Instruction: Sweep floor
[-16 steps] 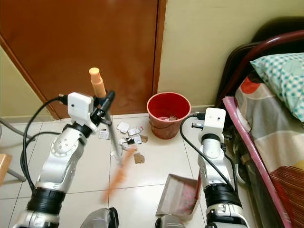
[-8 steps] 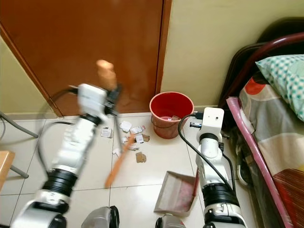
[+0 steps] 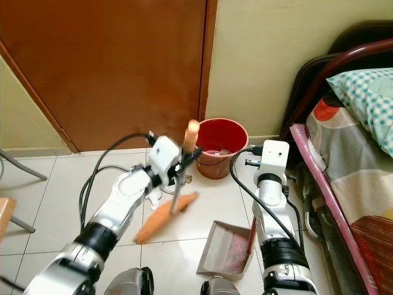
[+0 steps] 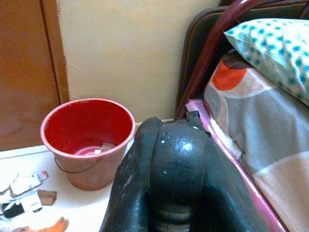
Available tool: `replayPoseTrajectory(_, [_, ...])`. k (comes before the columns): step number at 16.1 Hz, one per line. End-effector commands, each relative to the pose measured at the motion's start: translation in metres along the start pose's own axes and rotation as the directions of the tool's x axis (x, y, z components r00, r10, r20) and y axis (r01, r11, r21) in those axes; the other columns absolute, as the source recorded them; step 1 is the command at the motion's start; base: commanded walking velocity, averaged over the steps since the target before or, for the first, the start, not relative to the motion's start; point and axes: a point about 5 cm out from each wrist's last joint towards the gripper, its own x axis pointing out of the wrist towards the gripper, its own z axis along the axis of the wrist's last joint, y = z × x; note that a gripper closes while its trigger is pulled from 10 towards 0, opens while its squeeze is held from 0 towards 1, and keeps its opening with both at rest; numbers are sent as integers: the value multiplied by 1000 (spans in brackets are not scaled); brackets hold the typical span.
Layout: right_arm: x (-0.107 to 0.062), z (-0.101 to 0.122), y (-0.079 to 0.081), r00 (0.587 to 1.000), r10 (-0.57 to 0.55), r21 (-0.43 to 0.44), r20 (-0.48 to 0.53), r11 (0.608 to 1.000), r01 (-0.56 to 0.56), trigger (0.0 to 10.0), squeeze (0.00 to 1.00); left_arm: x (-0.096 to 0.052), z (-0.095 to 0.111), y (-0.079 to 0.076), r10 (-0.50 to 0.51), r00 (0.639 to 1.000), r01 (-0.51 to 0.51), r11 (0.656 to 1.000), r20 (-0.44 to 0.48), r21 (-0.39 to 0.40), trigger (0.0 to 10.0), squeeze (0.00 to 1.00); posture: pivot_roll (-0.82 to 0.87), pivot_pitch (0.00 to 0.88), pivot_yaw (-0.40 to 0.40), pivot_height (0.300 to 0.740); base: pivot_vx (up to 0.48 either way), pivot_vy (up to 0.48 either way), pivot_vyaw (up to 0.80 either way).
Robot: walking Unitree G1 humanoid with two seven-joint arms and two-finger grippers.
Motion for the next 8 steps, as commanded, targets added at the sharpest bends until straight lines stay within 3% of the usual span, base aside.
replayPoseTrajectory(1, [1, 1, -3, 1000, -13, -13, 10, 1000, 13, 10000, 0, -2, 1, -4, -30, 999, 31, 991, 15, -130, 10000, 0, -11, 119, -25, 740, 0, 0, 0])
replayPoseTrajectory(3, [3, 5, 5, 1000, 6, -10, 15, 1000, -5, 10000, 0, -6, 12, -3, -34, 997, 48, 975, 65, -219, 10000, 0, 1, 121, -30, 740, 0, 0, 0])
replayPoseTrajectory(5, [4, 7, 15, 1000, 29, -7, 13, 1000, -29, 10000, 0, -12, 24, 5, 40, 993, -6, 956, 108, -294, 10000, 0, 6, 121, -33, 740, 0, 0, 0])
replayPoseTrajectory(7, [5, 8, 21, 999, 51, -2, 9, 999, -51, 10000, 0, -17, 33, 13, 133, 982, -70, 918, 135, -390, 10000, 0, 8, 124, -36, 740, 0, 0, 0])
replayPoseTrajectory(8, [4, 7, 28, 997, 83, 18, -2, 996, -83, 10000, 0, -23, 39, 27, 268, 951, -171, 869, 152, -464, 10000, 0, 8, 124, -36, 740, 0, 0, 0])
